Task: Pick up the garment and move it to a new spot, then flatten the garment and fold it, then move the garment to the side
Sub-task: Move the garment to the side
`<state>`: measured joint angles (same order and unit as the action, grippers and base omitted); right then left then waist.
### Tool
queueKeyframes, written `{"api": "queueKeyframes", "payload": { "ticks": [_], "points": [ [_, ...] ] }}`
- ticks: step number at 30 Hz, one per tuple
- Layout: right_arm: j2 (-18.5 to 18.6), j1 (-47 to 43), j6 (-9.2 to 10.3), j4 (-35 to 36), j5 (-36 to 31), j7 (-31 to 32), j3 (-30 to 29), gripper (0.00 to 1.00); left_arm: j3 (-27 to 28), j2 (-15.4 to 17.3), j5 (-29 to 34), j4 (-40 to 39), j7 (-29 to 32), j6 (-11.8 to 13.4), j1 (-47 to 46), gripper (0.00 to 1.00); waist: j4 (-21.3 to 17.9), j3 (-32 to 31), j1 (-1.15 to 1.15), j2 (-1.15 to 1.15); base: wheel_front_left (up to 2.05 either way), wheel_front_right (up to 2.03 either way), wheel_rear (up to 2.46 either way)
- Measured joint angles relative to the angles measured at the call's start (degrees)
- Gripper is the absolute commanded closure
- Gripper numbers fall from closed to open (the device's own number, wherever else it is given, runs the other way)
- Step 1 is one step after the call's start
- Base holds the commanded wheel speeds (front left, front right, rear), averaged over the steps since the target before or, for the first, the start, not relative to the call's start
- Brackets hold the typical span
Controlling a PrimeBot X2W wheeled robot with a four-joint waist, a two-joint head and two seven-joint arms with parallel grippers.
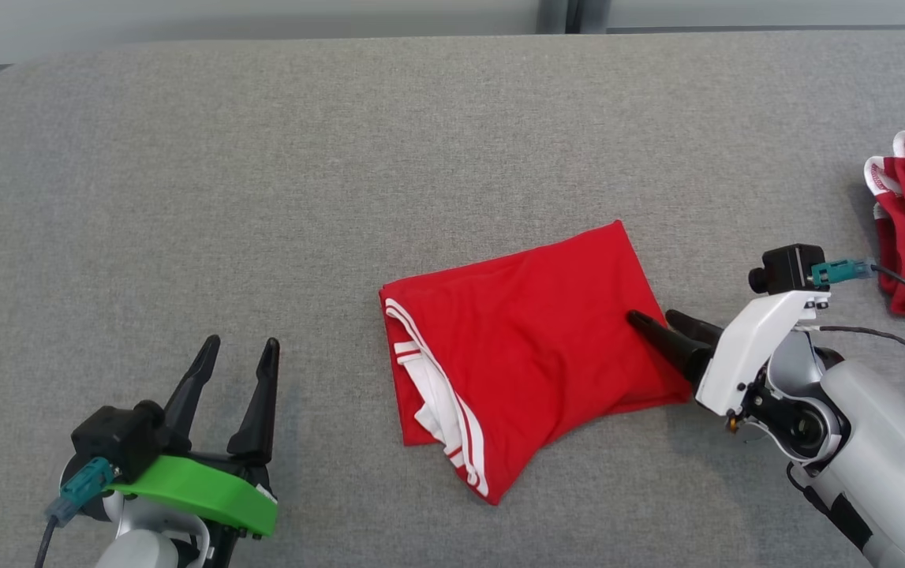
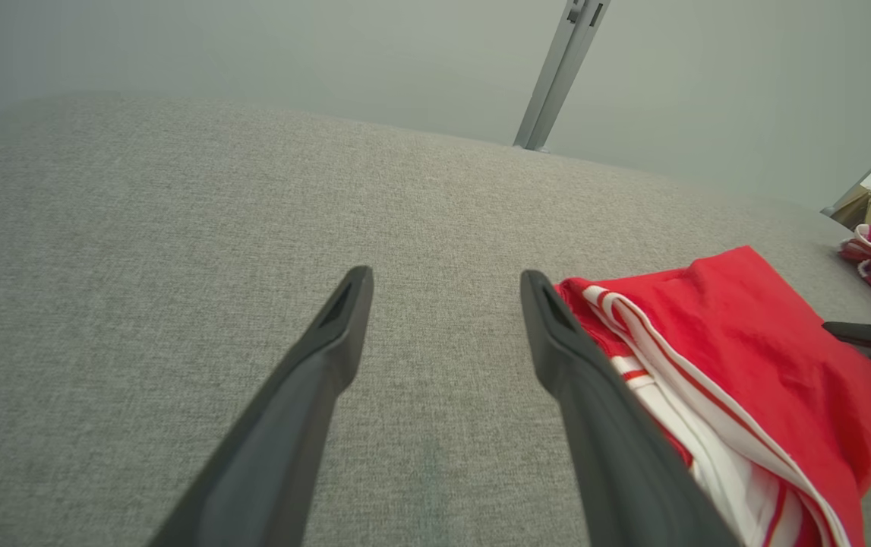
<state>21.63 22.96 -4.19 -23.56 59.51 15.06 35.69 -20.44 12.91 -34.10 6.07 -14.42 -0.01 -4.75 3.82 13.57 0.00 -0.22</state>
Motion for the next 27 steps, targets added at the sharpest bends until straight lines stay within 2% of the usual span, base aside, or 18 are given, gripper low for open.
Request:
{"api": "queueKeyframes", "payload": {
  "ticks": [2, 3, 4, 5, 12, 16, 19, 21, 24, 27],
  "points": [
    [-0.6, 0.1, -0.02, -0.7, 0.6, 0.4, 0.0, 0.00, 0.0, -0.1, 0.0, 0.3, 0.0, 0.0, 0.0, 0.00, 0.4, 0.0, 0.00, 0.00, 0.00, 0.00, 0.00],
    [-0.9, 0.2, -0.10, -1.0, 0.9, 0.7, -0.1, 0.53, 0.0, -0.2, 0.0, 0.3, 0.0, 0.0, 0.0, 0.00, 0.6, 0.0, 0.00, 0.00, 0.00, 0.00, 0.00],
    [-1.2, 0.4, -0.34, -1.2, 1.2, 0.9, -0.1, 0.82, 0.0, -0.4, 0.0, 0.4, 0.0, 0.0, 0.0, 0.00, 0.8, 0.0, 0.00, 0.00, 0.00, 0.00, 0.00],
    [-1.7, 0.8, -0.53, -1.3, 1.2, 1.4, 0.1, 1.00, 0.0, -0.6, 0.0, 0.5, 0.0, 0.0, 0.0, 0.00, 1.0, 0.0, 0.00, 0.00, 0.00, 0.00, 0.00],
    [-2.1, 4.9, -1.76, 2.0, 0.8, 3.6, 2.5, 1.00, 0.3, -0.9, 0.0, 0.6, 0.0, 0.0, -0.1, 0.00, 1.3, -0.3, 0.00, 0.00, 0.00, 0.00, 0.00],
    [-0.7, 8.4, -2.36, 7.7, -0.2, 5.2, 3.7, 1.00, 1.0, -0.9, 0.0, 0.7, 0.0, 0.0, -0.1, 0.00, 1.1, -0.7, 0.00, 0.00, 0.00, 0.00, 0.00],
    [0.9, 9.9, -2.55, 11.5, 2.0, 8.4, 3.5, 1.00, 2.1, -0.8, 0.0, 0.7, 0.0, 0.1, 0.0, 0.00, 0.7, -1.0, 0.00, 0.00, 0.00, 0.00, 0.00],
    [3.5, 10.3, -2.77, 12.2, 2.0, 11.1, 4.0, 1.00, 2.3, -0.5, 0.0, 0.8, 0.0, 0.1, 0.0, 0.00, 0.2, -1.2, 0.00, 0.00, 0.00, 0.00, 0.00],
    [10.1, 10.5, -2.72, 11.2, 1.9, 13.9, 2.3, 1.00, 2.3, -0.5, 0.0, 0.6, 0.0, 0.1, 0.1, 0.00, -0.8, -1.4, 0.00, 0.00, 0.00, 0.00, 0.00],
    [17.0, 11.1, -0.46, 9.7, 0.7, 15.7, -0.9, 1.00, 2.2, -0.5, 0.0, 0.4, 0.0, 0.1, 0.1, 0.00, -1.9, -1.4, 0.00, 0.00, 0.00, 0.00, 0.00]
  ]
}}
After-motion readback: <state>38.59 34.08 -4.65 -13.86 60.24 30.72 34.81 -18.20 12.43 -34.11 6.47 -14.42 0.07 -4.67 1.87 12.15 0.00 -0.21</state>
